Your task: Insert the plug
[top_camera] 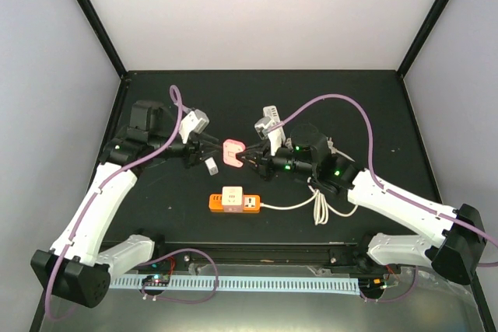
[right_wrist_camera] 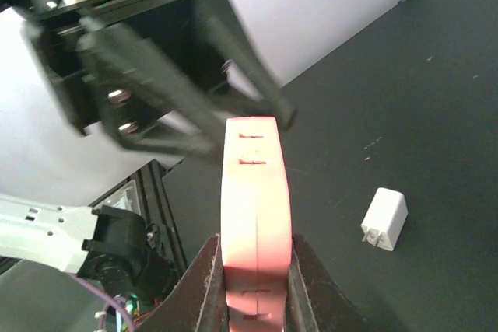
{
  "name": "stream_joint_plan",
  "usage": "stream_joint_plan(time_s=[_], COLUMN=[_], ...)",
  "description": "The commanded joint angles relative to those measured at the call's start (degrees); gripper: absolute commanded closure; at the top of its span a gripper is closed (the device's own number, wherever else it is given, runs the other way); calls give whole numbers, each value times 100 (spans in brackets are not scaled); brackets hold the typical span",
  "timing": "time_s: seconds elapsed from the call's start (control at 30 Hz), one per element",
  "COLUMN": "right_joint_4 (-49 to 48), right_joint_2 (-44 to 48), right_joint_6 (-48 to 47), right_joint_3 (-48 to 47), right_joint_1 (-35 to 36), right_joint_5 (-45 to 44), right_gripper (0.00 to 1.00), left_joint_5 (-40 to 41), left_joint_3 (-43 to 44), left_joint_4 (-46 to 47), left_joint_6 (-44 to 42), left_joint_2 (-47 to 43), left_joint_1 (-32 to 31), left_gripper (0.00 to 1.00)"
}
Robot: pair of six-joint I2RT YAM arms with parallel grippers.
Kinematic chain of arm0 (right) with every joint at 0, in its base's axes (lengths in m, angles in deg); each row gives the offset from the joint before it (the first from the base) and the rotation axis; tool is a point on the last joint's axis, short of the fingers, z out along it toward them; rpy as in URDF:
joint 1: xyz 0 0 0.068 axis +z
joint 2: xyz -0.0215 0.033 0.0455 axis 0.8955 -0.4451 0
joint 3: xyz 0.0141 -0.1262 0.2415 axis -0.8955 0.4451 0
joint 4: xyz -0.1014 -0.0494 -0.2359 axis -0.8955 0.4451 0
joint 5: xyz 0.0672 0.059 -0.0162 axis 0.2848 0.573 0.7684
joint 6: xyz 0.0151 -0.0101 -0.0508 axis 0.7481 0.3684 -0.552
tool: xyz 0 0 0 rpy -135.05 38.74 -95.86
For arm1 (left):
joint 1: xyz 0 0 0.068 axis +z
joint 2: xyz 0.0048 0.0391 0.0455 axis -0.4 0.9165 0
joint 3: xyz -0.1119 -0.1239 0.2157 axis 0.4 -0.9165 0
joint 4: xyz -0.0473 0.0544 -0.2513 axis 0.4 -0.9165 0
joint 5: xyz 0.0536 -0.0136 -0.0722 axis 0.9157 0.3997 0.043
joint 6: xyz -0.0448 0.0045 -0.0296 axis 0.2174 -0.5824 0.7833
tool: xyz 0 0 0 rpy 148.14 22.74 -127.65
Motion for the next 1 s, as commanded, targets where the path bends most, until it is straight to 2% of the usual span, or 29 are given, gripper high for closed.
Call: stream_joint_plan(time_s=[0.0, 0.1, 0.17, 0.2, 0.33, 0.43, 0.67, 0.97], right_joint_4=[-63, -33, 5, 17, 32, 20, 60, 184], right_joint_2=[116, 157, 181, 192, 223, 184, -4, -174], right_joint_6=[-110, -106, -110, -117, -128, -132, -168, -258], right_joint_3=[-196, -175, -158, -150, -147, -193, -357, -598], right_joint_1=[115, 117, 117, 114, 117, 117, 270, 521], right_joint_5=[201, 182, 117, 78, 22, -31, -330, -688], right_gripper=[99, 99, 99, 99, 99, 99, 99, 99], left_joint_5=[957, 1040, 716, 477, -1014, -1304, -1124, -198], left_joint_3=[141, 141, 183, 220, 239, 98, -210, -302], left_joint_4=[184, 220, 79, -63, -1037, -1103, 35, 277], left_joint_6=[-9, -6, -199, -383, -1533, -1633, -360, -173], left_joint_2=[76, 107, 143, 157, 110, -84, -495, -372], left_joint_1=[238, 439, 554, 585, 583, 491, 327, 235], left_gripper=[67, 67, 66, 62, 34, 26, 25, 38])
